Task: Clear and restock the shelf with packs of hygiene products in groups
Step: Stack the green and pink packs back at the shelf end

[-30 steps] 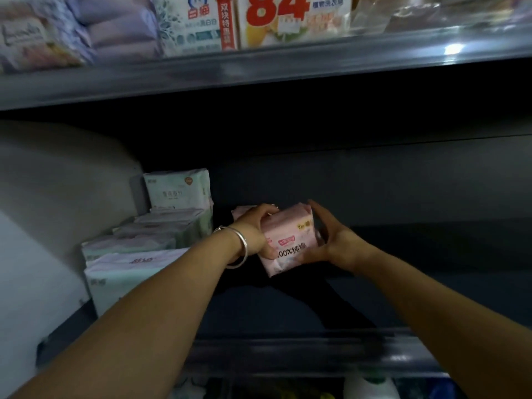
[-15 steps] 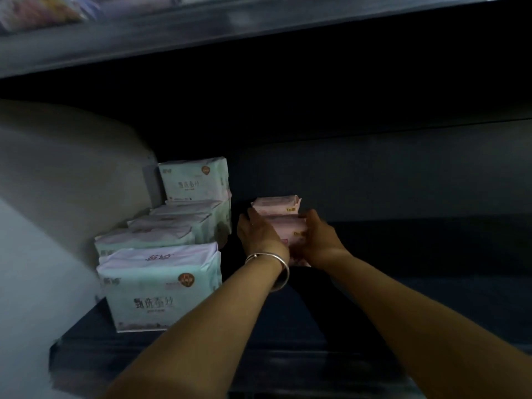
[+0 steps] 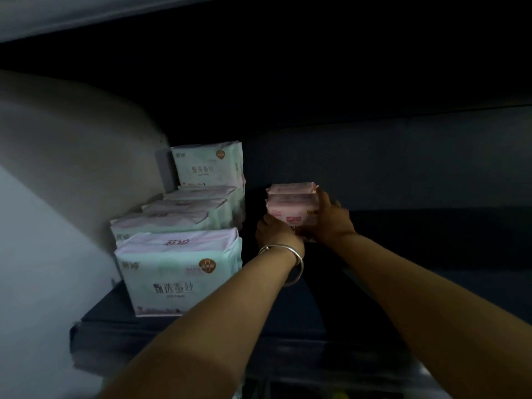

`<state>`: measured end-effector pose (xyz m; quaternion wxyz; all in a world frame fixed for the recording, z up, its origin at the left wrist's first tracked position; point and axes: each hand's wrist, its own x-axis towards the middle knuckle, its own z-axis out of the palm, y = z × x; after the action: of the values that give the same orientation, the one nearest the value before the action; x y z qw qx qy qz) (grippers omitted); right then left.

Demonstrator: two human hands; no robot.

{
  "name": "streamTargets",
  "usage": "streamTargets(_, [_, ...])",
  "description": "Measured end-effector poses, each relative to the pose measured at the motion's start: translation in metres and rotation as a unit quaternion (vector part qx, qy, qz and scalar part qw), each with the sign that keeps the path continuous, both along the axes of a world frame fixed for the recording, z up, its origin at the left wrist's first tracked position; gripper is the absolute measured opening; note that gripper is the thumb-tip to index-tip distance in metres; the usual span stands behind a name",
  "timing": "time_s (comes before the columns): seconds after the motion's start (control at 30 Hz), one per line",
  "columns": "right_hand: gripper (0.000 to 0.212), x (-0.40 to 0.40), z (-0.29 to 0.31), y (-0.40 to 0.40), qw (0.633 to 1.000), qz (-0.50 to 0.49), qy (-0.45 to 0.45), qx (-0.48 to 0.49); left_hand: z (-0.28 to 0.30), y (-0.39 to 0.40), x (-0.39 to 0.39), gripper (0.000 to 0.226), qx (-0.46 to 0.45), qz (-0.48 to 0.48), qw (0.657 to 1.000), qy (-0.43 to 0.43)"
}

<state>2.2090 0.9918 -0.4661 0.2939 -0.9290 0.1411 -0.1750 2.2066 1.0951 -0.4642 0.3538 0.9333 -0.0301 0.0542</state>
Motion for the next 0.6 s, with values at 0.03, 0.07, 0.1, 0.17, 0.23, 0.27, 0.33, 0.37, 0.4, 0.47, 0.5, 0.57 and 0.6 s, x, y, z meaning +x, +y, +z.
streamTargets(0.03, [0.099, -0.008, 0.002, 0.001, 1.0, -0.007, 0.009, -0.03, 0.001, 0.002, -0.004, 0.057, 0.019, -0.007, 1.0, 0.007])
streamTargets(0.07, [0.095, -0.019, 0.005, 0.003, 0.998, -0.014, 0.019, -0.059, 0.002, 0.006, -0.01, 0.059, 0.042, -0.019, 0.999, 0.013])
streamTargets(0.1, [0.087, -0.031, 0.008, 0.005, 0.995, -0.017, 0.028, -0.093, 0.004, 0.009, -0.018, 0.061, 0.072, -0.038, 0.997, 0.018])
streamTargets(0.17, [0.066, -0.061, 0.013, 0.01, 0.983, -0.001, 0.031, -0.179, 0.008, 0.016, -0.037, 0.061, 0.131, -0.074, 0.988, 0.016])
streamTargets(0.23, [0.046, -0.095, 0.014, 0.017, 0.971, 0.03, 0.008, -0.236, 0.013, 0.025, -0.059, 0.059, 0.171, -0.099, 0.98, -0.001])
streamTargets(0.27, [0.042, -0.113, 0.014, 0.021, 0.967, 0.045, -0.004, -0.251, 0.013, 0.03, -0.073, 0.058, 0.185, -0.11, 0.976, -0.02])
streamTargets(0.33, [0.04, -0.146, 0.009, 0.028, 0.96, 0.067, -0.026, -0.27, 0.012, 0.042, -0.1, 0.055, 0.206, -0.132, 0.966, -0.077])
streamTargets(0.37, [0.041, -0.162, 0.003, 0.032, 0.959, 0.077, -0.037, -0.269, 0.009, 0.05, -0.114, 0.051, 0.204, -0.142, 0.962, -0.11])
streamTargets(0.4, [0.042, -0.176, -0.004, 0.034, 0.958, 0.086, -0.049, -0.269, 0.005, 0.058, -0.129, 0.047, 0.196, -0.151, 0.958, -0.147])
streamTargets(0.47, [0.042, -0.206, -0.022, 0.041, 0.955, 0.103, -0.075, -0.268, -0.008, 0.076, -0.159, 0.045, 0.171, -0.168, 0.948, -0.211])
streamTargets(0.5, [0.041, -0.22, -0.034, 0.045, 0.952, 0.114, -0.094, -0.267, -0.015, 0.084, -0.173, 0.046, 0.162, -0.174, 0.942, -0.237])
streamTargets(0.57, [0.041, -0.246, -0.061, 0.056, 0.945, 0.149, -0.12, -0.264, -0.037, 0.101, -0.199, 0.047, 0.164, -0.191, 0.931, -0.264])
streamTargets(0.6, [0.041, -0.256, -0.075, 0.061, 0.942, 0.169, -0.125, -0.26, -0.05, 0.107, -0.208, 0.046, 0.178, -0.199, 0.927, -0.264])
